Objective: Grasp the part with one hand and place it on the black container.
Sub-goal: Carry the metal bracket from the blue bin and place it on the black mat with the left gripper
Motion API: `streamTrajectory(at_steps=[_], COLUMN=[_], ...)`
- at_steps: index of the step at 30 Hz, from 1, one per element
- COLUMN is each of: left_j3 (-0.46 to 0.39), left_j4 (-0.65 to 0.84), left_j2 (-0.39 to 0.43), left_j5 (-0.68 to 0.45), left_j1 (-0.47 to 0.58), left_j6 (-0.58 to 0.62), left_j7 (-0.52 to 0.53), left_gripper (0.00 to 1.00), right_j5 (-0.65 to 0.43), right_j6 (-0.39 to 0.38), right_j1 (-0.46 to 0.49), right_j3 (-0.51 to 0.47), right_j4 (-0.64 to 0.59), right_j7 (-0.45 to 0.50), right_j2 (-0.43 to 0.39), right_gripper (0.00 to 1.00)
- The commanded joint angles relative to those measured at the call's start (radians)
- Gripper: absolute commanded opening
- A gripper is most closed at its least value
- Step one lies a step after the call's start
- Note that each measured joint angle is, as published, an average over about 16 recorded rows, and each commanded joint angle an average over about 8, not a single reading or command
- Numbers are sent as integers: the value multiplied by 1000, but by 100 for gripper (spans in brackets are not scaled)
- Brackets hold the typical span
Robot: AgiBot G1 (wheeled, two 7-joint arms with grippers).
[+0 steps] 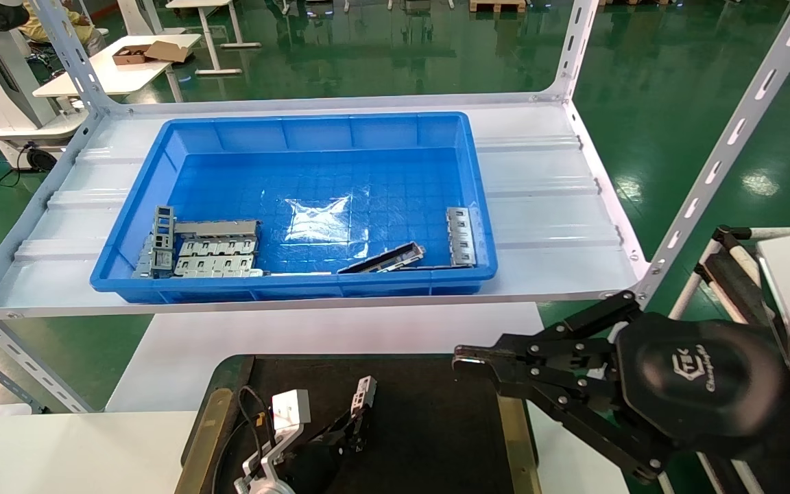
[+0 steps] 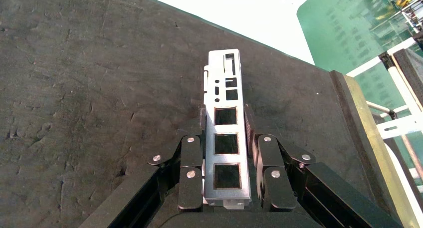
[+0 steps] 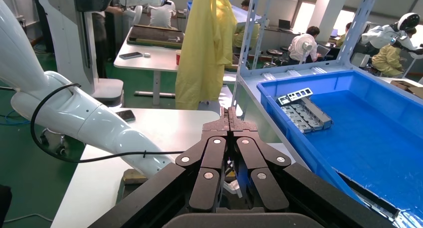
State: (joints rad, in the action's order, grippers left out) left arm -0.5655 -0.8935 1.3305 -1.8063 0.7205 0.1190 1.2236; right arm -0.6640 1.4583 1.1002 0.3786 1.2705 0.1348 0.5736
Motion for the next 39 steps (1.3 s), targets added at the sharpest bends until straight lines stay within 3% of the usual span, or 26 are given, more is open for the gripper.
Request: streamTrajectory(at_steps=[1, 2, 3, 16, 28, 39], left_j3=[1, 1, 0, -5, -1, 38], left_j4=[7, 9, 10, 3, -107, -309], left_j2=[4, 5, 5, 4, -37, -141], left_j5=[-8, -11, -15, -72, -199, -353], left_j1=[2, 3, 4, 22, 15, -10], left_j6=[0, 2, 4, 35, 71, 269], left_j7=[10, 16, 22, 104, 111, 174], left_gripper=[83, 94, 100, 100, 100, 100], right_j5=[0, 0, 0, 0, 0, 0], right_j6=[0, 0, 0, 0, 0, 0], right_j1=[0, 0, 0, 0, 0, 0], right_j3=[0, 0, 0, 0, 0, 0], right_j4=[0, 0, 0, 0, 0, 0], right_j7=[0, 0, 0, 0, 0, 0], right_j2=[0, 0, 0, 0, 0, 0], right_gripper=[93, 100, 100, 100, 100, 100])
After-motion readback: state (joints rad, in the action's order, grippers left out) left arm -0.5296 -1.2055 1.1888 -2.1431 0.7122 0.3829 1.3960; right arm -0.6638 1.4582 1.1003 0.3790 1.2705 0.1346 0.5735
